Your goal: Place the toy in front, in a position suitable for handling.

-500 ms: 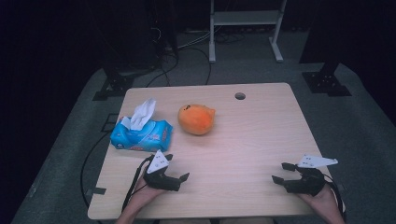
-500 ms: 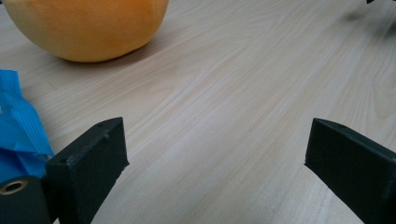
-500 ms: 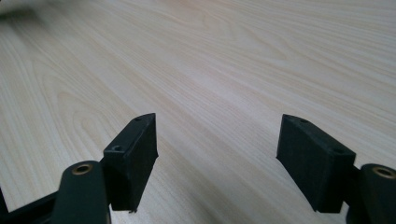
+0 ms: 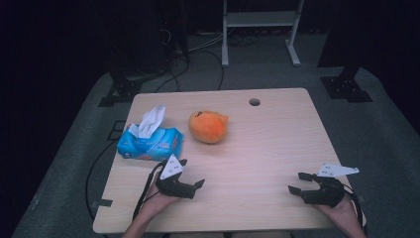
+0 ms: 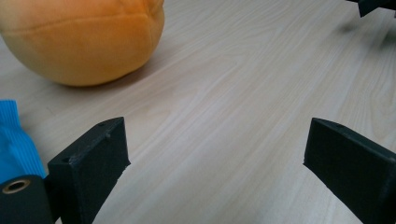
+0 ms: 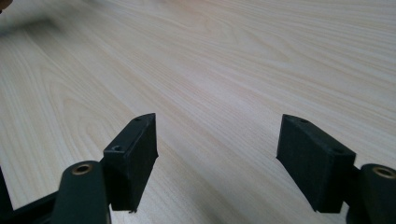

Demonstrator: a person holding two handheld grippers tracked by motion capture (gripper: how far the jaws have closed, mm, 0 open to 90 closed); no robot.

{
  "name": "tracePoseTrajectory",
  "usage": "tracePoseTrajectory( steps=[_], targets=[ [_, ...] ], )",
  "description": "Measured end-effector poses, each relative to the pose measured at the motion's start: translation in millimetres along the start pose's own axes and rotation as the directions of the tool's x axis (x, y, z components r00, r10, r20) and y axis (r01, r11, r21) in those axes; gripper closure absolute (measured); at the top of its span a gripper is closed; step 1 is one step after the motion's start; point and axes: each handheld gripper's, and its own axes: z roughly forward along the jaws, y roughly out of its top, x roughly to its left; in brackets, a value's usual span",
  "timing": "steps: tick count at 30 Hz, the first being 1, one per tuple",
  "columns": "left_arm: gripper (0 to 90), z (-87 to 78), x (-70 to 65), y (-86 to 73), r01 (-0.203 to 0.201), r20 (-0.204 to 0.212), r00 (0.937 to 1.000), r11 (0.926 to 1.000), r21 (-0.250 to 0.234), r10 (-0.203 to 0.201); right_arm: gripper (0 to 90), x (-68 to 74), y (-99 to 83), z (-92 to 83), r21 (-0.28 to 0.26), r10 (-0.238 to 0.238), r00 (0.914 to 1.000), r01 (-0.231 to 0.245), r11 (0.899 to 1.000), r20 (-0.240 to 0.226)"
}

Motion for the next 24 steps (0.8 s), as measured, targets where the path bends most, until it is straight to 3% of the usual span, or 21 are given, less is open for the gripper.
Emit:
tracePoseTrajectory(
  steps=[11, 19, 24],
  targets=[
    [5.4, 16.3, 10.8, 39.3, -0.045, -0.014, 0.9989, 0.9963, -0.074, 0.044, 27.5, 1.3, 2.4, 1.5, 0.003, -0.007, 0.9999, 0.007, 1.0, -0.009],
    [6.0, 34.8, 24.4, 66.9, -0.042, -0.031, 0.9987, 0.9943, -0.098, 0.04, 27.5, 2.0, 1.9, 0.7, 0.001, 0.0, 0.9999, 0.0, 1.0, -0.012],
    [7.2, 47.3, 34.3, 77.3, -0.04, -0.067, 0.9972, 0.9941, -0.101, 0.033, 27.5, 3.1, 2.1, 0.5, 0.002, -0.007, 0.9999, 0.007, 1.0, -0.01]
  ],
)
